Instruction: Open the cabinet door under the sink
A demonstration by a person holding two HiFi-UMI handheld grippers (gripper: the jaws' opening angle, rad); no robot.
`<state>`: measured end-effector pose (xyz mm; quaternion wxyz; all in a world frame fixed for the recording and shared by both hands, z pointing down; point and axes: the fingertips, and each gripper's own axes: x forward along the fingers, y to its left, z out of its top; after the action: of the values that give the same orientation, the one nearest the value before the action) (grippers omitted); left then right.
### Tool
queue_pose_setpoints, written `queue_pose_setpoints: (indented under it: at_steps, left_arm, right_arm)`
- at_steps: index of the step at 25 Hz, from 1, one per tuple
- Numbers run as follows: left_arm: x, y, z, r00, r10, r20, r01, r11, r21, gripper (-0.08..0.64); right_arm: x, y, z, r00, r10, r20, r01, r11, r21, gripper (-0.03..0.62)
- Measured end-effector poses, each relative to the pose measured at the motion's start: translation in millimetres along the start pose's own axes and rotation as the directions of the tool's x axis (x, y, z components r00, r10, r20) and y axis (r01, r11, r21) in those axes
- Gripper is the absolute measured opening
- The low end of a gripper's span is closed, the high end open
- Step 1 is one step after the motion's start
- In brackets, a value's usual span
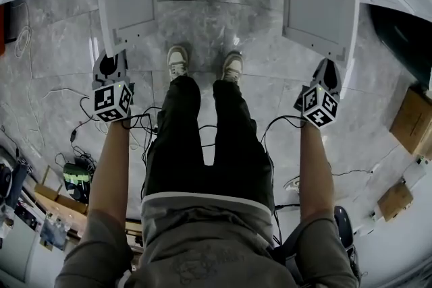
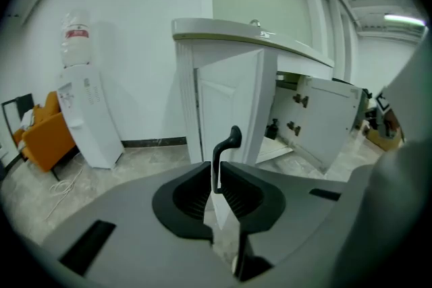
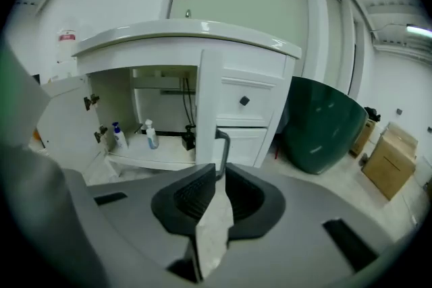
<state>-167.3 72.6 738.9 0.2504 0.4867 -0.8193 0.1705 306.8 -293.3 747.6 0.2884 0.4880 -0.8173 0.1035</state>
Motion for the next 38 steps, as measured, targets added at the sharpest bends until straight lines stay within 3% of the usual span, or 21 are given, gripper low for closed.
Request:
queue_pose_setpoints:
  at_steps: [2,4,8,16,19,21,28,32,38]
  left_arm:
    - [-4,11,-9,0.997,0.072,-0.030,-0.074,0.996,-0.053,0.049]
    - [-8,15,-15,0.993,0.100,-0.057,-0.103,0.992,-0.066,0.051]
    - [-15,1,-17,0.993,0.076,-0.086,-0.081,0.995,-0.058,0.051]
    - [-14,-51,-3,0.995,-0.010,-0.103,-0.001,0.995,-0.103,0.051]
    - [-16,-64,20,0.998,-0.013,-0.061,0.004,0.988,-0.154,0.051]
    - [-12,-73,36,0.999,-0.027,-0.035,0.022,0.989,-0.147,0.051]
    - [-9,-88,112,0.994,-0.080,0.068,0.085,0.994,-0.064,0.035]
    - [-12,-103,170,0.980,-0.136,0.144,0.134,0.991,0.020,0.034]
    - [-28,-115,245,0.959,-0.180,0.220,0.168,0.983,0.073,0.031]
  right_arm:
    - [-3,-8,-5,0.999,-0.040,-0.024,0.040,0.999,0.017,0.043]
    - [-5,-8,-9,0.996,-0.075,-0.052,0.077,0.997,0.032,0.043]
    - [-12,15,-15,0.991,-0.086,-0.106,0.090,0.995,0.033,0.043]
    - [-26,85,1,0.991,0.025,-0.132,-0.025,1.000,0.001,0.043]
    - [-31,112,18,0.990,0.090,-0.109,-0.095,0.995,-0.036,0.041]
    - [-35,131,33,0.986,0.139,-0.088,-0.145,0.988,-0.062,0.041]
    - [-51,180,108,0.964,0.267,0.017,-0.261,0.954,-0.148,0.041]
    - [-65,202,165,0.937,0.337,0.093,-0.317,0.931,-0.180,0.041]
    - [-92,221,246,0.901,0.394,0.180,-0.356,0.911,-0.209,0.038]
